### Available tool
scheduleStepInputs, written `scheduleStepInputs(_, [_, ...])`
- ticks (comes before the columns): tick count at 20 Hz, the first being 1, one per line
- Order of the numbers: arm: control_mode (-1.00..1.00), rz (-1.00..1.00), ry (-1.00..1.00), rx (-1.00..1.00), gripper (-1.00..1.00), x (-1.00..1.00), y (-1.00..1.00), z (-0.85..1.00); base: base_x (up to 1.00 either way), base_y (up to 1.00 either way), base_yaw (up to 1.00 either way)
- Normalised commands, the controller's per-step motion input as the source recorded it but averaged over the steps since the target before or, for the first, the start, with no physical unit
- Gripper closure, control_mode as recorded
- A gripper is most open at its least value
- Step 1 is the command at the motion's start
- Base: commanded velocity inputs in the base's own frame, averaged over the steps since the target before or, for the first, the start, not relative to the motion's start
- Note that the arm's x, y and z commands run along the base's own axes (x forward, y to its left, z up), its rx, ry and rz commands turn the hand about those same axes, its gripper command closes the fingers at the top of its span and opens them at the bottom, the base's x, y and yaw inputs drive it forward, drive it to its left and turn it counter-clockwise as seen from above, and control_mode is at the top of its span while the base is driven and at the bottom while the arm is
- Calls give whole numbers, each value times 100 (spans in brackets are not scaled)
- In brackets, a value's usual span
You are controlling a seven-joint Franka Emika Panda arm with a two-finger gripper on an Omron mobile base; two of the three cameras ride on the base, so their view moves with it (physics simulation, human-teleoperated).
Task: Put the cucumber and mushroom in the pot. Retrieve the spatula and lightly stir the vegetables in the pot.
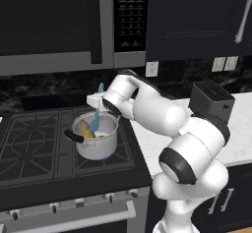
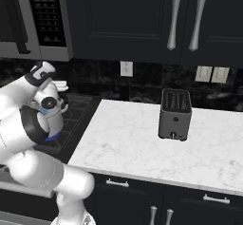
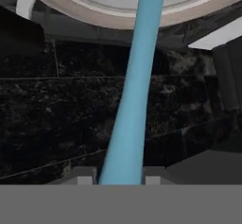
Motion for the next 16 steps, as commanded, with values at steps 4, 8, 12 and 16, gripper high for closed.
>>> scheduleStepInputs(4, [-100, -17, 0, -10, 100, -52, 0, -11, 0, 0, 0])
scheduleStepInputs(8, [-100, -20, 0, -11, 100, -49, 0, -14, 0, 0, 0])
scheduleStepInputs(12, [-100, -16, 4, -8, 100, 11, 0, -29, 0, 0, 0])
scheduleStepInputs(16, [-100, -10, 4, -6, 100, 41, 0, -38, 0, 0, 0])
